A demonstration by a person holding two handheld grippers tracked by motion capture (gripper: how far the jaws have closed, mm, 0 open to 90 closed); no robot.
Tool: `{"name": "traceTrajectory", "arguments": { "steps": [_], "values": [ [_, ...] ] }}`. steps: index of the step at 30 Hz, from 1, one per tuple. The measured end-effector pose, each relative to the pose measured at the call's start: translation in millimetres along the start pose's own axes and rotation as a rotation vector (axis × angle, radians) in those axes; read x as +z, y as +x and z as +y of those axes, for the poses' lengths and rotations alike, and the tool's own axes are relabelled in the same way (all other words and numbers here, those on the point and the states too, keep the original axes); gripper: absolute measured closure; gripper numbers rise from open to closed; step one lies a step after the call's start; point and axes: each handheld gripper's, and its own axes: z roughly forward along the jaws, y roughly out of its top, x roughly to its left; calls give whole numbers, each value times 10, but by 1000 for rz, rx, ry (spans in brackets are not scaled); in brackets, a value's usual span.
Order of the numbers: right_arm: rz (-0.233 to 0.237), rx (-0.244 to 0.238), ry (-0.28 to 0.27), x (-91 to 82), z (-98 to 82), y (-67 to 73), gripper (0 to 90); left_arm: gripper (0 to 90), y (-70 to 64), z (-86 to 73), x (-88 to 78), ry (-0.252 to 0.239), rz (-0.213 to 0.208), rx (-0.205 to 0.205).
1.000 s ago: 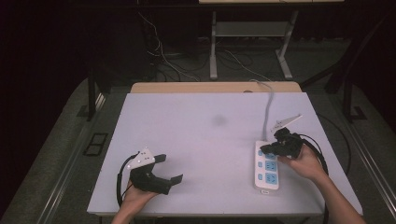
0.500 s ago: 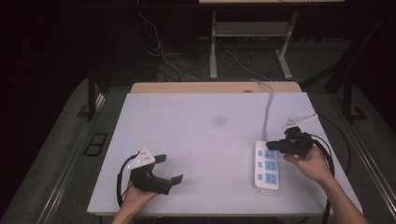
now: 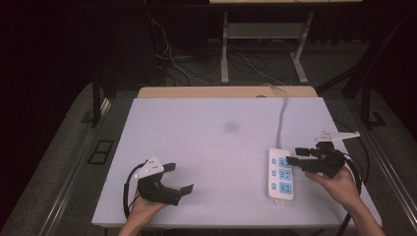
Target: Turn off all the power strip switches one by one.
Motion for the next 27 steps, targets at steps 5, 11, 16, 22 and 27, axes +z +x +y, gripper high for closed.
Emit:
{"name": "traceTrajectory", "arguments": {
  "steps": [5,11,16,22,27],
  "values": [
    [-16,33,-21,-46,-142,57,99,0,-1,1,-5,-1,-1,-1],
    [-7,65,-57,-101,-318,158,3,0,2,1,-9,-3,2,-4],
    [17,65,-87,-135,-425,228,4,0,5,0,-15,-8,2,-7],
    [18,52,-95,-113,-538,288,4,0,9,-1,-21,-8,4,-8],
    [35,44,-102,-91,-584,316,4,0,19,0,-13,-4,2,-6]
  ]
}}
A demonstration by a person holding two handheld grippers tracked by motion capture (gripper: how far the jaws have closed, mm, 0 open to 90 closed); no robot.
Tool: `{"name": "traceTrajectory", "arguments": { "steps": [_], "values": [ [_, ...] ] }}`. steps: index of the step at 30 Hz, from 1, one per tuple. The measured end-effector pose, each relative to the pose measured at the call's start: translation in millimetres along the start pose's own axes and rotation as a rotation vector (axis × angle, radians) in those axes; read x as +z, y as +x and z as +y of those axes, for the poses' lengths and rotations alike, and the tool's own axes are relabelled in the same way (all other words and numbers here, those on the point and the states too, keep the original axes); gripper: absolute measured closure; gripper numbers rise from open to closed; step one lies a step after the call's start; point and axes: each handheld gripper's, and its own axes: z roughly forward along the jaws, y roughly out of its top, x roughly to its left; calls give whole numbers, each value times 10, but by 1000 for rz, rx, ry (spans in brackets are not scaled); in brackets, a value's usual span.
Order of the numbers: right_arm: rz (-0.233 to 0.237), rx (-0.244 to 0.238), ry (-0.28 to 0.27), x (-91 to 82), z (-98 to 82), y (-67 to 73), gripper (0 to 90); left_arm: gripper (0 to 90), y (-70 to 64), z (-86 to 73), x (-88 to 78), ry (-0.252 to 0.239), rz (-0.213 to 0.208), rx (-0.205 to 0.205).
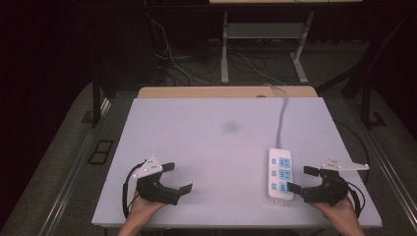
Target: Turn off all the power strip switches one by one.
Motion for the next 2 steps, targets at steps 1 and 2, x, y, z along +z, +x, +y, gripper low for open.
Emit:
{"name": "traceTrajectory", "arguments": {
  "steps": [1,2],
  "values": [
    [1,-1,1,5,-3,4,4,0,-1,1,2,1,-1,-1],
    [2,-6,1,11,-6,4,4,0,1,2,4,3,-2,1]
  ]
}}
